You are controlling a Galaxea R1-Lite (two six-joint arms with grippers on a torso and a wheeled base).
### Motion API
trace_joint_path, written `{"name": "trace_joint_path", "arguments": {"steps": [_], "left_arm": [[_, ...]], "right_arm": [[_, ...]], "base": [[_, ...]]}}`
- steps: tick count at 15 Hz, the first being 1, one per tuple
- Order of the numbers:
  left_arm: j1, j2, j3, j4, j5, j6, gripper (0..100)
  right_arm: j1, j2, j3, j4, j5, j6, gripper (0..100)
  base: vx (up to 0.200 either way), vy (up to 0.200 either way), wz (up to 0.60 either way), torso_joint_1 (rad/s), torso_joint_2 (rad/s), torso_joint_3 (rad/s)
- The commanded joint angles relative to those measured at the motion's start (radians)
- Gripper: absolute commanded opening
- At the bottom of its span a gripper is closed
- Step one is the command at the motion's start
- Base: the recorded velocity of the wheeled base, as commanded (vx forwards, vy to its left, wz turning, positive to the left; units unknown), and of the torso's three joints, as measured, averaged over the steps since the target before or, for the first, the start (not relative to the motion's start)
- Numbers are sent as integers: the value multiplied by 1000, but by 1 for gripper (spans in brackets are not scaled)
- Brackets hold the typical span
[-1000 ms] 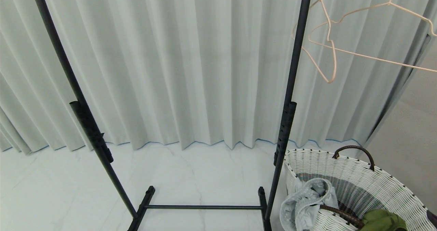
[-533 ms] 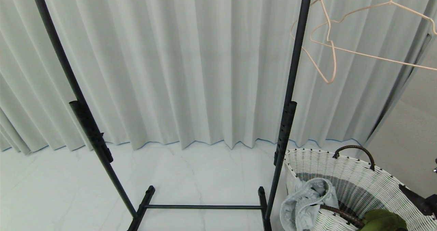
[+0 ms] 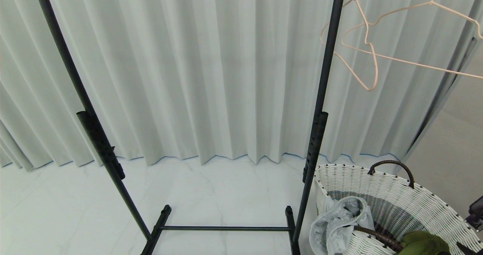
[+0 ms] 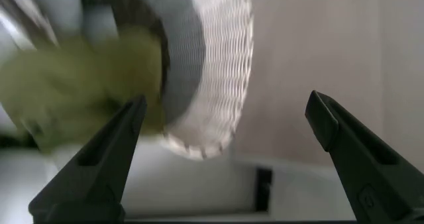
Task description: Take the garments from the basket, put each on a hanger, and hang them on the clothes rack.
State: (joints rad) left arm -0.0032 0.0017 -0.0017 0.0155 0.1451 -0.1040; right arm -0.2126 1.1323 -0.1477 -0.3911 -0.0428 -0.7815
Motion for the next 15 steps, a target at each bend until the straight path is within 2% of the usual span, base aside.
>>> {"name": "trace_joint_path", "arguments": {"steps": [1,6,15], "left_arm": [[0,1,0,0,1,0,100],[0,1,0,0,1,1,100],[0,1,0,0,-1,1,100]], "right_arm": [[-51,69,31,0,3,-36,100],[-45,242,53,-28,66,-62,100],[-51,577,60,-394,67,-58,100]], "base": [[0,0,0,0,0,0],[0,0,0,0,0,0],[0,0,0,0,0,0]]}}
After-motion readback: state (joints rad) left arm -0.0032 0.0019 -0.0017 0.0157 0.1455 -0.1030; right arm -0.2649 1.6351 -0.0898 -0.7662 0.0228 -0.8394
